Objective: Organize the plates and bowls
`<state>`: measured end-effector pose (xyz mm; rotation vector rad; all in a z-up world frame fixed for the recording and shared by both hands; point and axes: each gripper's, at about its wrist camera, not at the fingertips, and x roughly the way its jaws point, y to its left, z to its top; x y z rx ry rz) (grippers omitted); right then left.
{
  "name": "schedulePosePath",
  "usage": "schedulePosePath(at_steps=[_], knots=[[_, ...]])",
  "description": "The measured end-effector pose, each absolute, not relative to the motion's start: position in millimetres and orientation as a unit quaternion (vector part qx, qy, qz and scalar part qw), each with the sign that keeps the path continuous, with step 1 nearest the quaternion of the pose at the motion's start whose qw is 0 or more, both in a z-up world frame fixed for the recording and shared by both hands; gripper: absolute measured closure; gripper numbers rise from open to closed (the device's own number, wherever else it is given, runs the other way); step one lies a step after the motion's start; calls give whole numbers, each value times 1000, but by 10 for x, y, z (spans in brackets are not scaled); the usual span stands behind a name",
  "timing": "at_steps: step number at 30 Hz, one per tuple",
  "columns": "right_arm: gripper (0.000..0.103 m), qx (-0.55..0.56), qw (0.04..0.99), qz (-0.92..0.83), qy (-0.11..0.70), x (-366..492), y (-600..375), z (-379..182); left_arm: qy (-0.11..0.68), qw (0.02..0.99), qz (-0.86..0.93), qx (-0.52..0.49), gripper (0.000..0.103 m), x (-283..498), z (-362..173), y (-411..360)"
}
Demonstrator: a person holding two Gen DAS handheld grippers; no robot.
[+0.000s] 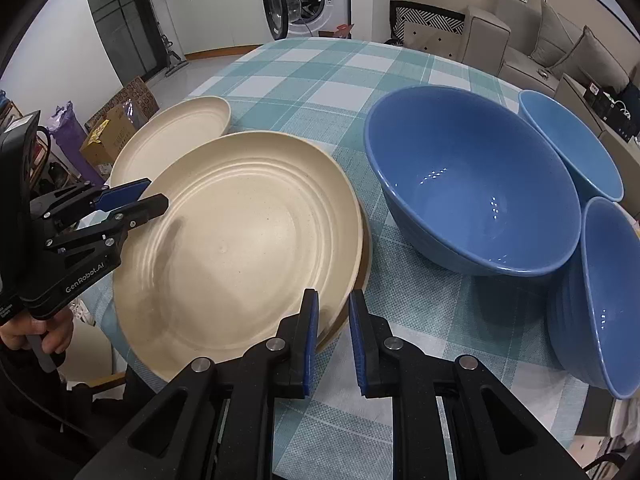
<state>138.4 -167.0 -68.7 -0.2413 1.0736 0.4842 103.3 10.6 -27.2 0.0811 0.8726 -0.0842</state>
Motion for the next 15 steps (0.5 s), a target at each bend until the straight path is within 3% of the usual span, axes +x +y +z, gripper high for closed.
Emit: schedulePosePath(at_steps=[15], knots=[[87,-117,825,217,509,1448,-1669,-792,424,903,-39,52,78,1077,-320,71]])
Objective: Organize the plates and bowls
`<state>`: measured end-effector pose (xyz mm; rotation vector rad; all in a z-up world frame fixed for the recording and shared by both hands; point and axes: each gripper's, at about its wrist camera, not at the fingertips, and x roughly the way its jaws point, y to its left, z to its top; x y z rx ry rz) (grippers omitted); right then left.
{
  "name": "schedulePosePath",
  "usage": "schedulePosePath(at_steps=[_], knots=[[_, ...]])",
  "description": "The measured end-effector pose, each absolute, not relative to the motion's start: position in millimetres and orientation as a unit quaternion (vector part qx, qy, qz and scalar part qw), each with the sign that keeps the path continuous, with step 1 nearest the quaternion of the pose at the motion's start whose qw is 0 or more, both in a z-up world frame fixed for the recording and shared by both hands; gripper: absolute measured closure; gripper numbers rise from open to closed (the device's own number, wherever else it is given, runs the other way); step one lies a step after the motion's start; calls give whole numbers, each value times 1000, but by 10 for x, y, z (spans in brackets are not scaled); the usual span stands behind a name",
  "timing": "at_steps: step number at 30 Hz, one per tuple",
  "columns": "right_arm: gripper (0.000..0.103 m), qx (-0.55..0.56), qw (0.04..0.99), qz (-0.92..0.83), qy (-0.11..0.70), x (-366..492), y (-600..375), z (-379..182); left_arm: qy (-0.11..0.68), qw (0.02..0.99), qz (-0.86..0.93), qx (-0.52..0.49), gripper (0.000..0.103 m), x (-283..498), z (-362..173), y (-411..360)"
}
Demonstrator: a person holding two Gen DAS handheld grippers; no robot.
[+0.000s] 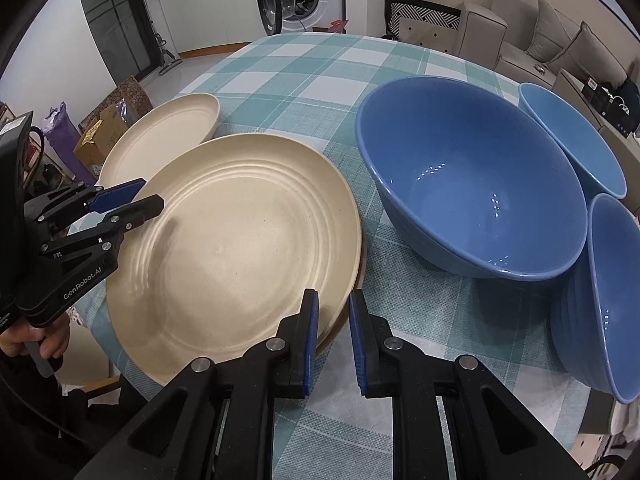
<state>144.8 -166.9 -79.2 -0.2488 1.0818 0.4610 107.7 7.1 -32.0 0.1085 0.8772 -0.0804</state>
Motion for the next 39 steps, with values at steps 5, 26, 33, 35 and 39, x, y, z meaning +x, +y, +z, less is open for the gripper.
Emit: schedulePosePath(at_steps=[5,26,33,35,39], knots=[[87,-123,825,214,509,1450,-1664,-812,423,903,-38,58,78,1087,-330,47],[87,-139,827,199,507,1457,-1644,-863,420,903,-30,90,78,1112,-399,-60],[87,-152,825,197,506,1448,-1621,-862,418,903,-29,101,78,1105,-408,-79],[87,-154,825,198,507,1451,-1621,-859,419,902,-29,104,78,1108,-418,-84],[87,-154,824,199,508,1461,-1622,-859,423,900,-29,104,76,1114,-432,-81]])
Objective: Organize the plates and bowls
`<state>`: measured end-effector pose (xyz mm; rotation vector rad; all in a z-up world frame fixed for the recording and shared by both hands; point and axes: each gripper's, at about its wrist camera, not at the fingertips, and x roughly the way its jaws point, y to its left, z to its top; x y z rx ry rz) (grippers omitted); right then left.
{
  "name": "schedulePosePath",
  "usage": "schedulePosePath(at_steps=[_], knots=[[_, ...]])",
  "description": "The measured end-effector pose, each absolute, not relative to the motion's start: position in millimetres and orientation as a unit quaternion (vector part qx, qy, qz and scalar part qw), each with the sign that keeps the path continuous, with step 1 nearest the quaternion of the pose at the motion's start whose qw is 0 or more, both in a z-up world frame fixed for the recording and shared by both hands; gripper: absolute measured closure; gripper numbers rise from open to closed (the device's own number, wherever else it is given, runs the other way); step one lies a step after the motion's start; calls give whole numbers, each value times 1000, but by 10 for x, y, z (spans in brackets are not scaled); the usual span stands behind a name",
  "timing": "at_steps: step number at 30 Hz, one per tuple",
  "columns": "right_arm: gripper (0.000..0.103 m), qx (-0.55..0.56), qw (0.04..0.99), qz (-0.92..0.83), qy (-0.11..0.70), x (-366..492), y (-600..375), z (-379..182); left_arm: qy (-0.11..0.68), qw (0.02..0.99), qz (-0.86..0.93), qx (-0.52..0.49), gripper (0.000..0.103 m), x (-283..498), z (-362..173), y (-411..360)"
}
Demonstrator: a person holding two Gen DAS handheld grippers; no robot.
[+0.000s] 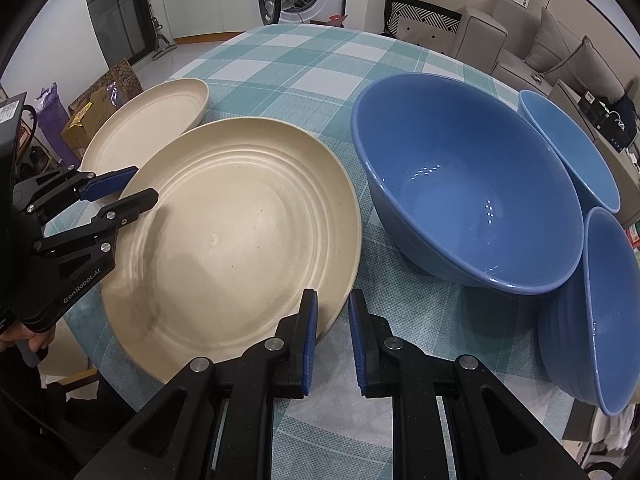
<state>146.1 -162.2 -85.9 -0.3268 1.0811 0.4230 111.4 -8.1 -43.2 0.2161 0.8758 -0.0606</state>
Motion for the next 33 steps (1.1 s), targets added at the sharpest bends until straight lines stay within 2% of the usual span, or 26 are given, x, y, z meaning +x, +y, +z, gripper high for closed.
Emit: schedulePosePath(at_steps=[7,14,15,16,18,20,22,26,28,29,30,31,32,33], knots=[[87,-154,823,200,509,1456,-1622,-858,430,896,-32,104,75,1093,-462,-83],[80,-155,821,209,508,1419,-1612,-857,429,898,-35,93,74,1063,-425,-37],[80,-155,821,210,508,1418,-1617,-851,429,898,-36,90,72,1059,-421,-30],[79,-153,821,213,507,1413,-1622,-839,428,899,-37,86,67,1055,-413,-17],[73,-152,822,220,503,1390,-1630,-800,425,901,-40,77,57,1041,-389,7],[69,-154,823,226,498,1359,-1622,-758,421,904,-45,66,56,1023,-354,37],[66,-156,824,232,493,1333,-1608,-715,417,906,-49,54,50,1002,-312,75],[54,-151,825,249,485,1288,-1578,-625,405,912,-53,34,49,947,-205,169],[52,-150,826,256,480,1264,-1559,-575,399,915,-50,27,46,921,-149,222],[45,-149,827,258,477,1251,-1550,-544,396,917,-50,22,45,905,-118,257],[36,-149,829,261,471,1233,-1536,-507,392,918,-52,16,41,886,-84,296],[33,-150,832,261,467,1217,-1526,-474,387,921,-54,10,27,871,-49,334],[32,-150,834,264,461,1200,-1510,-432,380,924,-52,4,18,851,-11,373],[31,-151,835,271,455,1177,-1489,-387,372,927,-47,0,2,831,27,410]])
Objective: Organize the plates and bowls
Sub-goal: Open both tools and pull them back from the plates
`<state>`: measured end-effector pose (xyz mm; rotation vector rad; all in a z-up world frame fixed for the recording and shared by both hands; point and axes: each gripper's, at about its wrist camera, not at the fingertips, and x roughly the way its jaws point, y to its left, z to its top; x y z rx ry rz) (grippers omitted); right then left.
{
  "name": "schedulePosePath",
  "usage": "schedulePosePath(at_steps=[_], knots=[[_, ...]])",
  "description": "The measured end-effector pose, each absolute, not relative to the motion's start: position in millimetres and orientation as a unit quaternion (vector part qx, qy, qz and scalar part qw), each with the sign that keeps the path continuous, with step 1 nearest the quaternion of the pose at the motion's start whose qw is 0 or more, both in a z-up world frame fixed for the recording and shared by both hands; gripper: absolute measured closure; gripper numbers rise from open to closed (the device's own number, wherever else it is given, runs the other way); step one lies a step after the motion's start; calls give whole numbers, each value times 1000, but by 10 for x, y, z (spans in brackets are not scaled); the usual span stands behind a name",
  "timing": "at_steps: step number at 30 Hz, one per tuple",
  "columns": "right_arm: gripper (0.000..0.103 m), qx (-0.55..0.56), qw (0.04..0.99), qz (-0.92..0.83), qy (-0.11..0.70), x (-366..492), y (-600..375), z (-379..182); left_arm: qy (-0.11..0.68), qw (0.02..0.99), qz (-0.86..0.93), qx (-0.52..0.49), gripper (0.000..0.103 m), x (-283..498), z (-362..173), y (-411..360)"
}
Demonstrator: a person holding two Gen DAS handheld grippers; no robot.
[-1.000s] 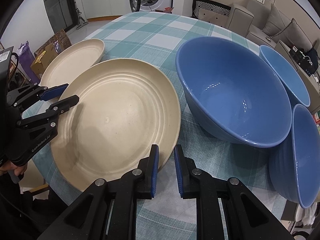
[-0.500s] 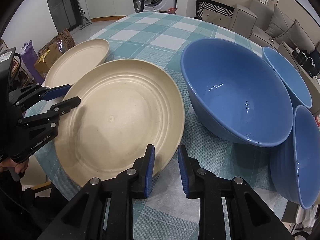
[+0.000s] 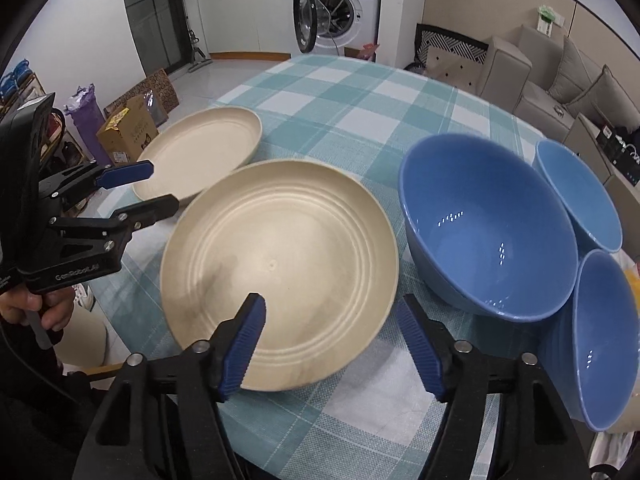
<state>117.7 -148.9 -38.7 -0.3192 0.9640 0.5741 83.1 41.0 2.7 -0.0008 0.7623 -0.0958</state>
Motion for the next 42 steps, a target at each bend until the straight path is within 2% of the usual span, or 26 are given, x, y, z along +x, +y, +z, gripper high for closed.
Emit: schedulePosePath(at_steps=[1,3,5,8,19,42], knots=[[29,-149,836,279,449,1159,-1470,-339,361,932,-40,-4,0,811,69,450],[19,-144,839,289,438,1132,-1442,-249,352,935,-33,-11,0,789,131,518],[16,-138,843,298,426,1120,-1414,-154,348,937,-27,-22,0,785,175,603],[2,-130,849,301,415,1143,-1390,-37,344,939,-14,-27,0,779,210,701],[1,-77,870,287,393,1393,-1489,251,326,944,10,-42,0,760,288,888],[1,-76,883,276,373,1745,-1190,478,317,946,41,-53,0,1031,393,1163]])
